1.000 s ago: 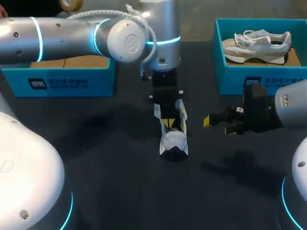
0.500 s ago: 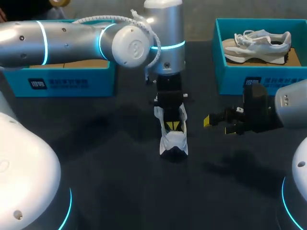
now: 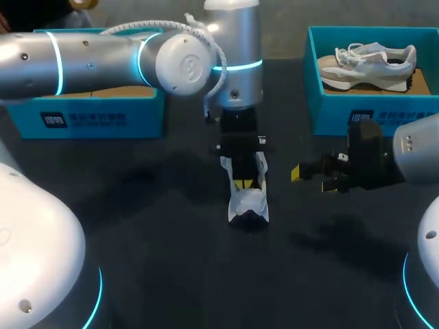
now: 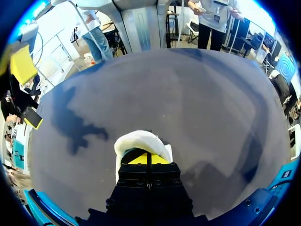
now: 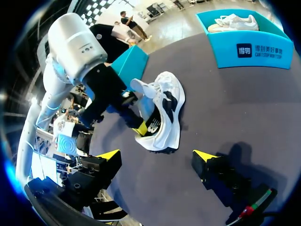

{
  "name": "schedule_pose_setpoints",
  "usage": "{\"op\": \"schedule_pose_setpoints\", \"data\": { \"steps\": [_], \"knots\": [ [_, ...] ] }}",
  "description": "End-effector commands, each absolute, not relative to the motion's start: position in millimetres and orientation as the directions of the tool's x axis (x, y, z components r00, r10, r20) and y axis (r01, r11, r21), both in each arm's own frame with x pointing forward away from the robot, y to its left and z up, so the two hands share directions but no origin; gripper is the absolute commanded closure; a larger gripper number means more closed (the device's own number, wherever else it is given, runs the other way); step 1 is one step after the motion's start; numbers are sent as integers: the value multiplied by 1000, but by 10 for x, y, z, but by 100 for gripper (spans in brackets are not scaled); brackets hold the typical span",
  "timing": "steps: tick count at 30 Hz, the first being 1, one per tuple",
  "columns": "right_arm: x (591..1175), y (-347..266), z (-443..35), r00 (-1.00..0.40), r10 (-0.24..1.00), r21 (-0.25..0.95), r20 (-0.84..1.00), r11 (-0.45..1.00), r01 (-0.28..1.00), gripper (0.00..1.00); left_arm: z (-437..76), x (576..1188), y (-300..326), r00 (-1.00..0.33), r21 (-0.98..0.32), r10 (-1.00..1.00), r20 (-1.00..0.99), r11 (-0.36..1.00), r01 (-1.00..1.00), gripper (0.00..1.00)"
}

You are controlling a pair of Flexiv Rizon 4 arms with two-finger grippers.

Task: Take the shoe out of the shoebox, open the shoe tongue, remove and reinsert the insole, then place the shoe into the shoebox

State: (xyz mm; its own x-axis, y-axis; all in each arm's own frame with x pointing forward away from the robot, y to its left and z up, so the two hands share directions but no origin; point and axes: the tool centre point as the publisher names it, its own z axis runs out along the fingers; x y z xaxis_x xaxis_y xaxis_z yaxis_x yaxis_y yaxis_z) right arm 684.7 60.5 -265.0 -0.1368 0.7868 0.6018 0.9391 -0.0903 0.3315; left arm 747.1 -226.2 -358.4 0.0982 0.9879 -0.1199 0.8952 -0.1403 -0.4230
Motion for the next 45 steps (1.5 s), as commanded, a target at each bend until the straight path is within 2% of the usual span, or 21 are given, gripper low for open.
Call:
{"op": "schedule_pose_setpoints", "data": {
  "steps": [1, 11, 21, 38, 45],
  "knots": [
    [6829, 609, -2650, -136, 787, 333, 601, -92, 938, 0, -3732, 7482, -2344, 102, -425, 990, -100, -135, 895, 100],
    [6829, 609, -2650, -136, 787, 333, 601, -92, 938, 0, -3995, 7524, -2400, 74, -342, 995, -61, -90, 936, 100],
    [6829, 609, -2650, -136, 787, 333, 601, -92, 938, 0, -3844, 7590, -2345, 62, -205, 993, -100, -81, 975, 100],
    [6829, 609, -2650, -136, 787, 333, 601, -92, 938, 0, -4319, 7587, -2407, 60, -109, 997, -50, -65, 992, 100],
    [6829, 609, -2650, -136, 787, 333, 601, -92, 938, 0, -3989, 7620, -2355, 48, -51, 993, -110, -54, 997, 100]
  ]
}}
